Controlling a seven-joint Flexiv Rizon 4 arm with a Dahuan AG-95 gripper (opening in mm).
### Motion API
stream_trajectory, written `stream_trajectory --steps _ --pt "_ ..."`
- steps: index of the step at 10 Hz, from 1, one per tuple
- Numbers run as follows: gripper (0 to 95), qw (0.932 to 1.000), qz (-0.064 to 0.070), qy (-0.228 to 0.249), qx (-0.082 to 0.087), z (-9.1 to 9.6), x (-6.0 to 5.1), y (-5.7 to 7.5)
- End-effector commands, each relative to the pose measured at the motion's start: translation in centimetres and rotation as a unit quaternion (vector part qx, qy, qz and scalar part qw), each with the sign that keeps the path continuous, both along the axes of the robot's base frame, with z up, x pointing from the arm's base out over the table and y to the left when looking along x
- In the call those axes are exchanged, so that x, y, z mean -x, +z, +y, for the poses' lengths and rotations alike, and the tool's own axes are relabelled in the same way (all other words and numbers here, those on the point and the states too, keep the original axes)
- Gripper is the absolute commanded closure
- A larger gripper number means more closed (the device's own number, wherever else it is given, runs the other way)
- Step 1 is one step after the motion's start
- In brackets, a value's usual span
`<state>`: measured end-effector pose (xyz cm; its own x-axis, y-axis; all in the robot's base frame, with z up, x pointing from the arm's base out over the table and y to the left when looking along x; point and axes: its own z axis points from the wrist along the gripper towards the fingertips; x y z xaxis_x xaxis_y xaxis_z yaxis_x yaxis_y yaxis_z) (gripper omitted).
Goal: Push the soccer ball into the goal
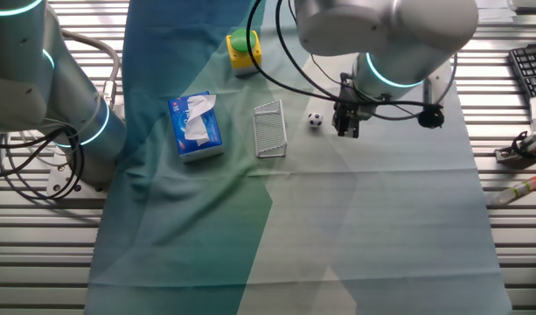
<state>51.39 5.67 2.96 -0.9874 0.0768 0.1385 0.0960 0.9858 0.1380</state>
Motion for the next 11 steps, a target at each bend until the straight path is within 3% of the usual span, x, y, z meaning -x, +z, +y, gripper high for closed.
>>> stream_trajectory --steps 1,3,6,8,11 --pt "95.0 0.9999 0.006 0.001 0.008 -0.07 0.02 0.02" --pt "95.0 0.9997 0.009 0.018 0.01 -0.07 0.02 0.02" --pt "95.0 0.9997 0.023 -0.004 0.0 -0.07 0.02 0.02" --pt "95.0 0.9994 0.025 -0.022 -0.011 -0.07 0.02 0.02" --pt "95.0 0.9993 0.026 -0.024 -0.009 -0.07 0.02 0.02"
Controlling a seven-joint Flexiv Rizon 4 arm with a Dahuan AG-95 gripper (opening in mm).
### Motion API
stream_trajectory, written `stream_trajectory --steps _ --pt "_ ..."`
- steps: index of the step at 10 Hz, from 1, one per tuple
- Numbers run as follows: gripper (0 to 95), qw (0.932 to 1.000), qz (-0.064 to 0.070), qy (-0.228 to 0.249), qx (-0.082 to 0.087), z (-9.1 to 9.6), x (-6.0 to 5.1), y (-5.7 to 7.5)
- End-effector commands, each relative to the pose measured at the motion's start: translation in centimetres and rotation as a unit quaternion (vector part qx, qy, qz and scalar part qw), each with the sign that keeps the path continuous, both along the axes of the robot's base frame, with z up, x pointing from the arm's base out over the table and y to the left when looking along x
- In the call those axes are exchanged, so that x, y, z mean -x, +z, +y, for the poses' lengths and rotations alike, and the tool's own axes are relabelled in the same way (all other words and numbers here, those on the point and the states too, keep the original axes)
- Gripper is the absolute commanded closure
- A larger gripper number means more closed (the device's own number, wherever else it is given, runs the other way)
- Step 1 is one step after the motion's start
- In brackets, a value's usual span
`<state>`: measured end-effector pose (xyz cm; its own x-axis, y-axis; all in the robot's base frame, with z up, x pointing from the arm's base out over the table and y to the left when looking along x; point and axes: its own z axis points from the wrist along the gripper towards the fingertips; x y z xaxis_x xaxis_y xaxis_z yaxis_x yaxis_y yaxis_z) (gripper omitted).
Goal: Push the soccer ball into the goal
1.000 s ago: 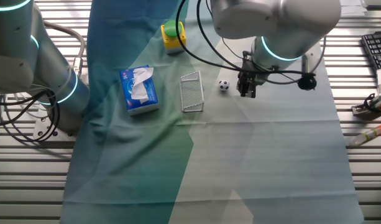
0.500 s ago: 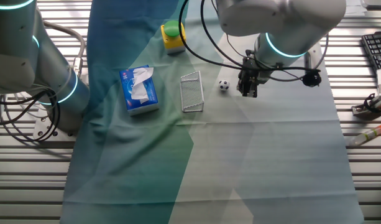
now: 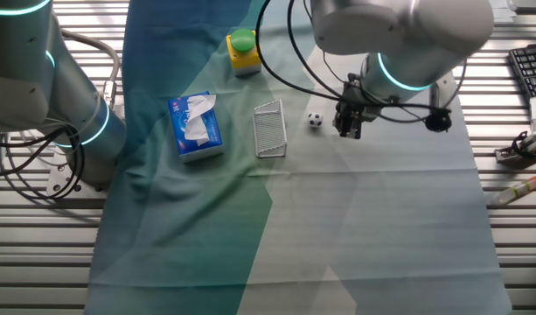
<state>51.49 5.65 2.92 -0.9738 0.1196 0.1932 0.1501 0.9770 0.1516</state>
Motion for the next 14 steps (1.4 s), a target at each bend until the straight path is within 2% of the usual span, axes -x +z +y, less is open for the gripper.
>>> stream_trajectory --steps 1,6,7,11,14 --pt "95.0 1.0 -0.001 0.0 0.0 -0.1 0.1 0.1" --pt "95.0 1.0 0.0 0.0 -0.001 0.0 0.1 0.1" --pt "95.0 0.9999 0.001 -0.008 -0.01 0.1 0.2 0.0" --pt "95.0 0.9996 -0.001 -0.028 -0.01 1.9 1.2 -0.5" --pt "95.0 0.9997 -0.002 -0.022 -0.011 1.3 1.8 -1.2"
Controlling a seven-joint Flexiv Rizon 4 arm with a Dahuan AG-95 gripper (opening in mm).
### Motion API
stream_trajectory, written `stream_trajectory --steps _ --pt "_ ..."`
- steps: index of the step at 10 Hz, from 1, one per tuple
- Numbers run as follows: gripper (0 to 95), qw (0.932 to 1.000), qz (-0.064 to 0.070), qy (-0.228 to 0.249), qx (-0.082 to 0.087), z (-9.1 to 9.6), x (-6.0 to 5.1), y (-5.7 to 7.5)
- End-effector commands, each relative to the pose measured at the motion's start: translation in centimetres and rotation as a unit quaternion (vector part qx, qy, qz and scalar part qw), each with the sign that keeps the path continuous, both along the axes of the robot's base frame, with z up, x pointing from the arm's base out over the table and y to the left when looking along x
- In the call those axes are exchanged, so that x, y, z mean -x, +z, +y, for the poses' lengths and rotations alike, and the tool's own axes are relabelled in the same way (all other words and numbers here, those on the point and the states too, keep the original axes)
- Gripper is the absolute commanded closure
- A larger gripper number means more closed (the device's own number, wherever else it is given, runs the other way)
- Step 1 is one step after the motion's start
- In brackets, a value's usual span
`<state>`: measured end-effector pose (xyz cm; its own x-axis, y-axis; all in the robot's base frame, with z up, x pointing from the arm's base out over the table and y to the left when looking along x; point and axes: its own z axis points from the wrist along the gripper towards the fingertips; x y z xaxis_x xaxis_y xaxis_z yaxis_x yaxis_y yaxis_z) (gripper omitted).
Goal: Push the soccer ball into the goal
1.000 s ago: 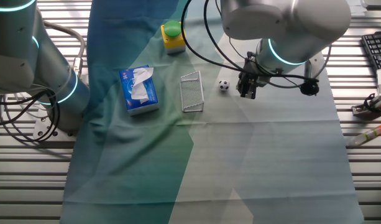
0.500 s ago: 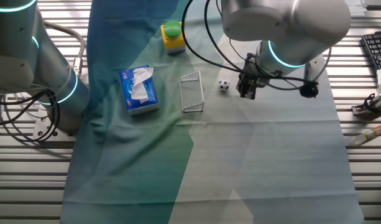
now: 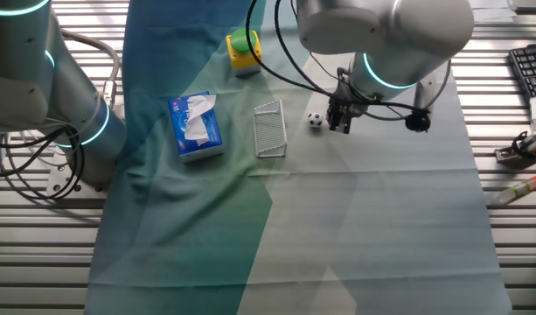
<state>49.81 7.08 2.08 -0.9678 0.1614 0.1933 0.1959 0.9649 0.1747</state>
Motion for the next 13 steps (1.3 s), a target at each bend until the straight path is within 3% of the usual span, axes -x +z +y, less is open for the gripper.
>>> stream_trajectory --steps 1,6,10,11,13 --pt "95.0 1.0 -0.002 0.003 0.0 -0.1 0.2 -0.5" --pt "95.0 0.9999 -0.001 -0.012 0.002 0.7 1.7 -0.8" --pt "95.0 0.9999 0.004 -0.008 -0.014 -0.6 2.9 -0.6" --pt "95.0 0.9991 0.029 -0.017 -0.027 -0.8 3.2 -0.7" --pt "95.0 0.9975 0.062 -0.013 -0.031 -1.0 3.3 -0.7"
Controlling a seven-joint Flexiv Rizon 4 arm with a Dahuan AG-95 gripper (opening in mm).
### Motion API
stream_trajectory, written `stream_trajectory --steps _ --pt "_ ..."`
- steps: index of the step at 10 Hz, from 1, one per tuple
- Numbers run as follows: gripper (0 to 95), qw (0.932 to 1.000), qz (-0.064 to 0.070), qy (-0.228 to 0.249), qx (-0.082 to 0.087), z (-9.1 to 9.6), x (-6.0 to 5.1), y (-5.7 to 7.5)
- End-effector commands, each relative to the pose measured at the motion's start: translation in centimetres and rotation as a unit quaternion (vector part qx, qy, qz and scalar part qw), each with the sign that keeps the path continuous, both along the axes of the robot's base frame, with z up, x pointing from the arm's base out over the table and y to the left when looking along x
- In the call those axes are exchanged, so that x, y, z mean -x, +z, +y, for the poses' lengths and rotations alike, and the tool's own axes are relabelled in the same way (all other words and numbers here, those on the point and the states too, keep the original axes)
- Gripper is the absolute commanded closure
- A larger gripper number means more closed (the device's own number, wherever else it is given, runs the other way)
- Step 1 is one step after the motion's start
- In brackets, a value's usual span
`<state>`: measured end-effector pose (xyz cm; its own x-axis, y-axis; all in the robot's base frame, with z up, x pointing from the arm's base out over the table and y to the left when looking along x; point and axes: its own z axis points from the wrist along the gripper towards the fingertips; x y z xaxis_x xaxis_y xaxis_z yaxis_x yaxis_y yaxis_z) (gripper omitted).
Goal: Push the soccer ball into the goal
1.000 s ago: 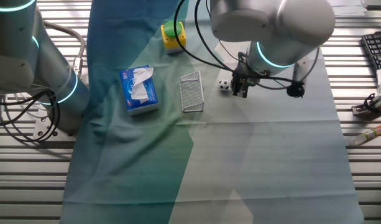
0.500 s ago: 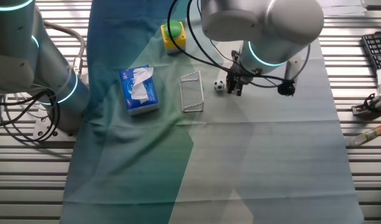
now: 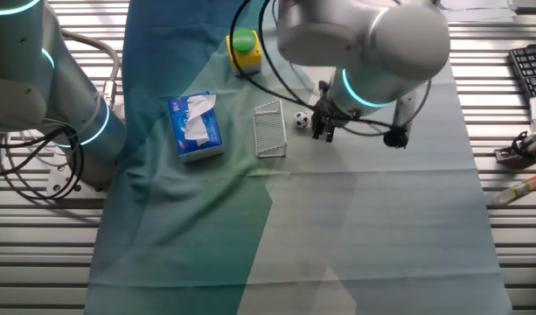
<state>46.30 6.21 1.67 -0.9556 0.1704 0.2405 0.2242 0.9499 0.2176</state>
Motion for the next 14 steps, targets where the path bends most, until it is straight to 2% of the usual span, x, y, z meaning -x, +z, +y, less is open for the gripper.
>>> stream_trajectory --steps 1,3,4,6,7,8,10,11,14 --pt "95.0 0.9991 0.043 -0.001 -0.007 -0.13 -0.18 -0.3" --pt "95.0 0.9979 0.064 0.005 -0.014 -0.2 -0.11 -0.34" --pt "95.0 0.9979 0.063 0.005 -0.014 -0.24 -0.08 -0.37" --pt "95.0 0.9994 0.032 -0.004 -0.011 -0.25 -0.06 -0.33" --pt "95.0 0.9999 -0.004 -0.012 -0.001 -0.25 -0.04 -0.23" --pt "95.0 0.9996 -0.023 -0.017 0.002 -0.24 -0.01 -0.06" --pt "95.0 0.9989 -0.04 -0.024 0.005 -0.24 0.03 0.16" --pt "95.0 0.9988 -0.042 -0.025 0.006 -0.23 0.05 0.26" --pt "95.0 0.9979 -0.058 -0.03 -0.005 -0.24 0.07 0.32"
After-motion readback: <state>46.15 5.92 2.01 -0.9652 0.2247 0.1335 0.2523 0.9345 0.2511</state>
